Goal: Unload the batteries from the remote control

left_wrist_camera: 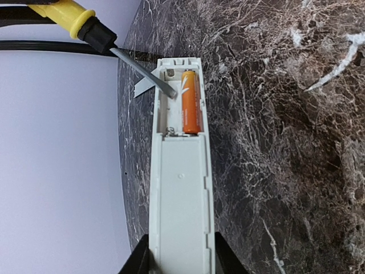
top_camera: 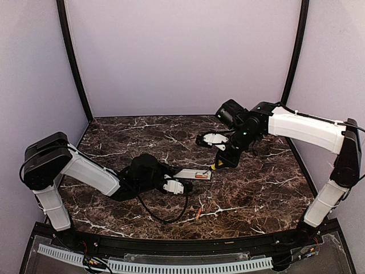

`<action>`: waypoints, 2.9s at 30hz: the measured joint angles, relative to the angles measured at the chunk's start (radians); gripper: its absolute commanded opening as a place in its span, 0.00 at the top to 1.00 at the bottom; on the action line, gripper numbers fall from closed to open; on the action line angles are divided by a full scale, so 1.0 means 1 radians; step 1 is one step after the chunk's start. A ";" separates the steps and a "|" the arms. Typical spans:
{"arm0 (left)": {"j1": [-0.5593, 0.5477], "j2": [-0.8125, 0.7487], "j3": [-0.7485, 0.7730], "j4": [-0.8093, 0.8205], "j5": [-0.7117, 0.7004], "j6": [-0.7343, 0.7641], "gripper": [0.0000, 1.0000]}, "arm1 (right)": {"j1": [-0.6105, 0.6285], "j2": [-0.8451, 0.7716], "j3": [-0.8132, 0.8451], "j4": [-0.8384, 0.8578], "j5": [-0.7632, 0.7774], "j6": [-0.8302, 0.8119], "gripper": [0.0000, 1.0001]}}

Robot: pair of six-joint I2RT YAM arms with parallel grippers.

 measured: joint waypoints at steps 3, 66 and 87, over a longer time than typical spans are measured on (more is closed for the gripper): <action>0.000 0.000 0.003 -0.008 -0.001 -0.010 1.00 | 0.002 0.000 0.000 0.000 0.010 0.006 1.00; 0.000 -0.014 0.008 -0.163 0.053 -0.016 1.00 | 0.127 0.100 0.011 0.010 0.102 0.003 1.00; 0.002 0.001 0.017 -0.153 0.047 -0.016 1.00 | 0.169 0.117 0.031 0.001 0.172 -0.015 1.00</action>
